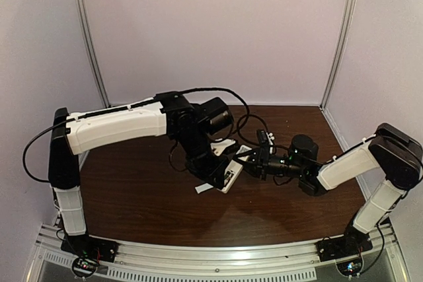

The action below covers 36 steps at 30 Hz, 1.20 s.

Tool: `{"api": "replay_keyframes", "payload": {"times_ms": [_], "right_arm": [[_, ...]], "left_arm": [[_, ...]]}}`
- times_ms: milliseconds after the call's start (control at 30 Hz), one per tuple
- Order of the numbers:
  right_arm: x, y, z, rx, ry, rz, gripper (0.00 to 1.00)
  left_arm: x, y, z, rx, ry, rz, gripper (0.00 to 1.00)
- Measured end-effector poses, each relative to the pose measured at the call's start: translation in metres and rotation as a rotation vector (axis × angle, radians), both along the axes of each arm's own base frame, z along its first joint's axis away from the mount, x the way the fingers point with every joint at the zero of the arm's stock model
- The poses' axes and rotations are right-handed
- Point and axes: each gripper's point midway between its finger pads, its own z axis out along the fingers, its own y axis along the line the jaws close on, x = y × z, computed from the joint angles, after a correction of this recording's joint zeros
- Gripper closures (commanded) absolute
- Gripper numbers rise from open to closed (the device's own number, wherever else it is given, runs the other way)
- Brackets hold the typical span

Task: Load the batteries into the remote control
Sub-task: Load the battery into the battery compartment.

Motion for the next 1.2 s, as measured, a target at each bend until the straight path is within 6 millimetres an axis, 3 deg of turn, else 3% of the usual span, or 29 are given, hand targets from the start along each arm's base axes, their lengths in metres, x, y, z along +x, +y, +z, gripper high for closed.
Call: {"api": "replay_keyframes", "payload": {"times_ms": [200,467,833,1000,1200], "right_arm": [[-0.002,0.001,0.001,0.007,-0.002,0.0,1.0],[-0.004,-0.002,-0.005,-0.001,0.016,-0.006,1.0],[-0.006,-0.002,-0.003,0.019,0.022,-0.007,1.0],[-0.006,-0.003,-0.003,0.017,0.023,-0.008,1.0],[-0.007,-0.003,-0.005,0.013,0.028,-0.009,1.0]], "left_arm": [[0.0,-0.001,0.001,0.002,0.015,0.014,1.0],[-0.001,-0.005,-0.003,0.005,0.041,0.011,0.83],[-0.003,-0.01,0.003,-0.022,0.053,0.002,0.72],[-0.003,-0.01,0.004,-0.028,0.05,-0.004,0.59],[0.0,-0.013,0.018,-0.078,0.015,-0.006,0.49]]}}
